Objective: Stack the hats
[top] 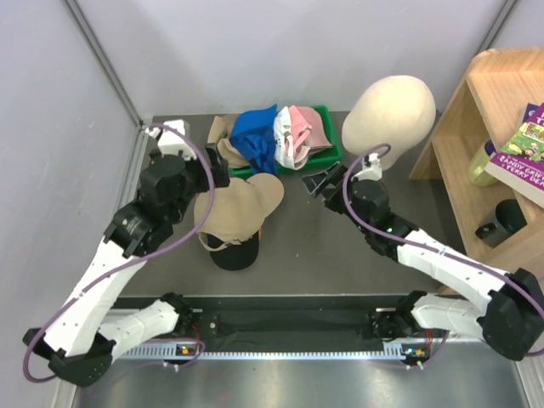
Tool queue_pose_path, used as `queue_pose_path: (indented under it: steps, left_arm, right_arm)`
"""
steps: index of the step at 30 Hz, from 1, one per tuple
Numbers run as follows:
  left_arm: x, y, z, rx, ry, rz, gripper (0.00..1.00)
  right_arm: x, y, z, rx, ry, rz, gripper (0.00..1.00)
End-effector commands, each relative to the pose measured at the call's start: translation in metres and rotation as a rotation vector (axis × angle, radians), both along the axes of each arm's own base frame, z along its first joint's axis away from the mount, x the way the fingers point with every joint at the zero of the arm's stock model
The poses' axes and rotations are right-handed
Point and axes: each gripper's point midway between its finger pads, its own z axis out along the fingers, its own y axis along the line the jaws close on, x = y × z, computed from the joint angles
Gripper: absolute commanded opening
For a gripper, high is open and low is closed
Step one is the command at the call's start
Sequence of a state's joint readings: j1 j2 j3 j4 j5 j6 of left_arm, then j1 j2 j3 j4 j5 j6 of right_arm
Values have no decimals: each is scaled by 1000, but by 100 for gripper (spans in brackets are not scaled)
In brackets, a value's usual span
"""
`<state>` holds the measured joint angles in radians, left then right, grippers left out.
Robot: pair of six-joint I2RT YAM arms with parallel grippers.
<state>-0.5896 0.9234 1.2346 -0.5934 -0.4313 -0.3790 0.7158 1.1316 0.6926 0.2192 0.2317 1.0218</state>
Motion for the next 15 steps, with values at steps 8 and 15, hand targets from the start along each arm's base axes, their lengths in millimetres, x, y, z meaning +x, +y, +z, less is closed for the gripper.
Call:
queue_pose_path:
  steps: [8,15]
  left_arm:
    - [114,-92,13,9,-77,-179,99]
    - [199,-124,-32,-21,39,-245,99]
  right_arm:
    - [19,-72,76,-53,-142,-167,92]
    - [29,-105,101,-36,-178,-241,92]
